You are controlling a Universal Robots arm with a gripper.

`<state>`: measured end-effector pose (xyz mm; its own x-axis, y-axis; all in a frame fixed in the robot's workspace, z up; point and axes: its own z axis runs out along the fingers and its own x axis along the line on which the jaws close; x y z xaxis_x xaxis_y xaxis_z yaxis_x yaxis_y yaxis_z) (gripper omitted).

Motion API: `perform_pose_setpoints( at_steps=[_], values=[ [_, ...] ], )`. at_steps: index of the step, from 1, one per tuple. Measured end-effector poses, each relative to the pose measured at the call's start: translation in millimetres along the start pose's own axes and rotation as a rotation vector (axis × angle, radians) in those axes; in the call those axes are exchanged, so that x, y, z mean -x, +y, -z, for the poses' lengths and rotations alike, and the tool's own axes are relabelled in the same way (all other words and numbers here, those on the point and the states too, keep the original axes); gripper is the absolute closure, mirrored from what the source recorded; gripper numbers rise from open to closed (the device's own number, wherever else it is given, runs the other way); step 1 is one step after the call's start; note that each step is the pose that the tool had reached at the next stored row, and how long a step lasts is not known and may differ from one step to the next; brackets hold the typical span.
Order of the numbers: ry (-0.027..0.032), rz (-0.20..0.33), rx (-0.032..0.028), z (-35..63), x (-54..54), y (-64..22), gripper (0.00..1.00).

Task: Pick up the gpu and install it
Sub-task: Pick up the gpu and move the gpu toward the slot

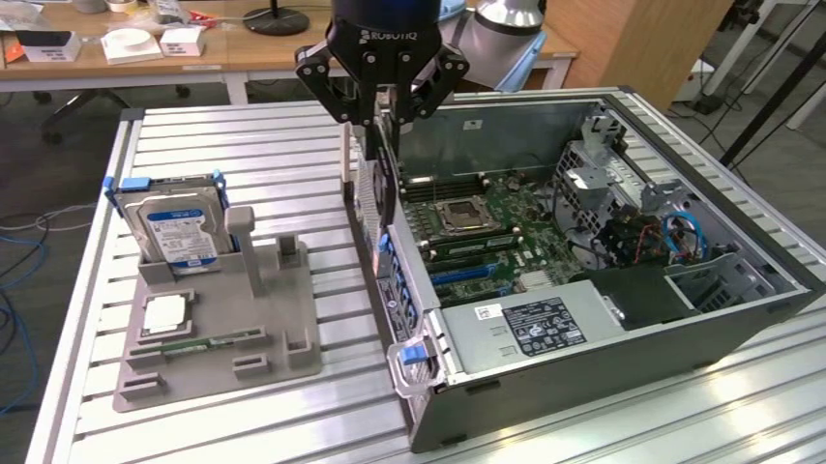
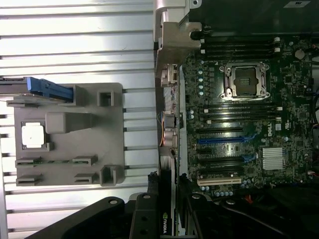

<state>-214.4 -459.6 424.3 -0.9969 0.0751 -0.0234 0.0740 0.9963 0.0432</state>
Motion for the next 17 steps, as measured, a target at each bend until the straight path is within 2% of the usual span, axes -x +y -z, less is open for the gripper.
perform_pose_setpoints(
  at_steps=[17],
  values=[
    [-0.0001, 0.0, 0.0, -0.2, 7.5, 0.5, 0.74]
  ],
)
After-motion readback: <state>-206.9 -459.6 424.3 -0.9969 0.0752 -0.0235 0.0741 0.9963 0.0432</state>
